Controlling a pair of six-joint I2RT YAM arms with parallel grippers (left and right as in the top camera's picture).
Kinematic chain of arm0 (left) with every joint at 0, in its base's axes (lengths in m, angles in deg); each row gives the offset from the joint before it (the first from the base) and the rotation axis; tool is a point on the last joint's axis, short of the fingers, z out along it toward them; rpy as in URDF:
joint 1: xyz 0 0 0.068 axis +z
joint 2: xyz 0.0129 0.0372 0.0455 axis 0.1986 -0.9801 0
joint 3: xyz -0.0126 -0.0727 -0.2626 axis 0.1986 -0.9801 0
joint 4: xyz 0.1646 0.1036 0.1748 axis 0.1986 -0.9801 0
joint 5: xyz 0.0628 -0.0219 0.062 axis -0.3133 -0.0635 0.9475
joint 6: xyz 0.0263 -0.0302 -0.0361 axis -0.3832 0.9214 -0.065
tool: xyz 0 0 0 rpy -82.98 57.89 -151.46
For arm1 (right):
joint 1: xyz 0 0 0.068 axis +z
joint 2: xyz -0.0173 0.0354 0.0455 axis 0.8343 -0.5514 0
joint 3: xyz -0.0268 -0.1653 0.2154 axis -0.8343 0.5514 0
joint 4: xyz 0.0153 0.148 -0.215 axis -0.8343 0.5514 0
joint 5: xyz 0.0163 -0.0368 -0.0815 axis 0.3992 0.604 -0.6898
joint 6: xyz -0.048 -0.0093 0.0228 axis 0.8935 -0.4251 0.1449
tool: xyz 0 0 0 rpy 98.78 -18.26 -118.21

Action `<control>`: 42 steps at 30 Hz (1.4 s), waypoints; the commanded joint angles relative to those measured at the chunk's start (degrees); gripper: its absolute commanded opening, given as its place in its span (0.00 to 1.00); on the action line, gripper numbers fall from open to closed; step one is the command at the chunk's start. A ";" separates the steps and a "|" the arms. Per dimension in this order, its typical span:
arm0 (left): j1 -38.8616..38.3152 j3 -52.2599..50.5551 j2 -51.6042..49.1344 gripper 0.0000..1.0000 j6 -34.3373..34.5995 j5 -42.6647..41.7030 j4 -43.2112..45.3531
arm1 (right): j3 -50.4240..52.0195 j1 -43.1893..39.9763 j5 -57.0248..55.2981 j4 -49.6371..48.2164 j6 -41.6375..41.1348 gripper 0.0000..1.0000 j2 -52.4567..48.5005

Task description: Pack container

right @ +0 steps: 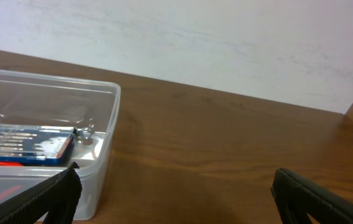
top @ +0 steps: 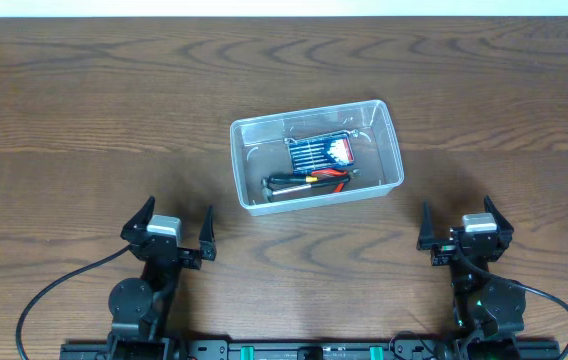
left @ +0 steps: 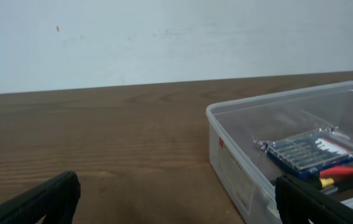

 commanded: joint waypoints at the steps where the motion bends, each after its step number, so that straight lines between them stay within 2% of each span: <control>1: 1.70 -1.01 0.50 0.98 2.03 -4.87 -1.77 | 0.26 0.02 0.11 0.11 -0.79 0.99 0.42; 42: 1.75 -1.01 0.35 0.98 3.06 -4.83 -1.66 | 0.26 0.02 0.11 0.09 -0.79 0.99 0.39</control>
